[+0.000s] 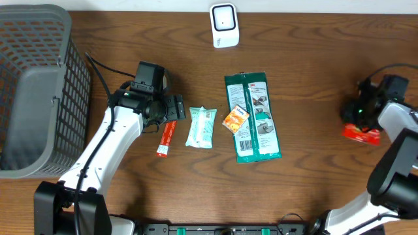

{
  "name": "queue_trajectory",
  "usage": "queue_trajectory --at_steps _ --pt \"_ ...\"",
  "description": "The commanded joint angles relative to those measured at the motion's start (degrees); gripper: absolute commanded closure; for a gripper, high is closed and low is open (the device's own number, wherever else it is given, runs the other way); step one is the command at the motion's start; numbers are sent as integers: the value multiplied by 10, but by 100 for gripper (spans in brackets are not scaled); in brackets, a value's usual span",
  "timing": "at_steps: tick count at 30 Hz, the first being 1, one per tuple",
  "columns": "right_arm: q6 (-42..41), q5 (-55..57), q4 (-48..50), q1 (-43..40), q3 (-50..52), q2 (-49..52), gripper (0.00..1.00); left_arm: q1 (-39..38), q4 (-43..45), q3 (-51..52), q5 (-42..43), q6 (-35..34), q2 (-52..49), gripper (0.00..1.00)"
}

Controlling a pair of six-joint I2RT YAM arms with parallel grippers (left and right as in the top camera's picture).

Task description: Scan the item barcode

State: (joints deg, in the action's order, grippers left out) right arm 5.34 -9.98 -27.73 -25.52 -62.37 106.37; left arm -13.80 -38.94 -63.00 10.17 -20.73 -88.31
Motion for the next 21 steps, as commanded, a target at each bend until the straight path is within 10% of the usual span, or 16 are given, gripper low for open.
queue_trajectory --at_steps 1,13,21 --pt "-39 106 -29 -4 5 -2 80 1 0 -4 -3 3 -1 13" --pt "-55 -128 -35 26 4 -49 76 1 0 -4 -3 3 -1 13" --pt "-123 -236 -81 196 4 -49 68 1 0 -4 -3 3 -1 13"
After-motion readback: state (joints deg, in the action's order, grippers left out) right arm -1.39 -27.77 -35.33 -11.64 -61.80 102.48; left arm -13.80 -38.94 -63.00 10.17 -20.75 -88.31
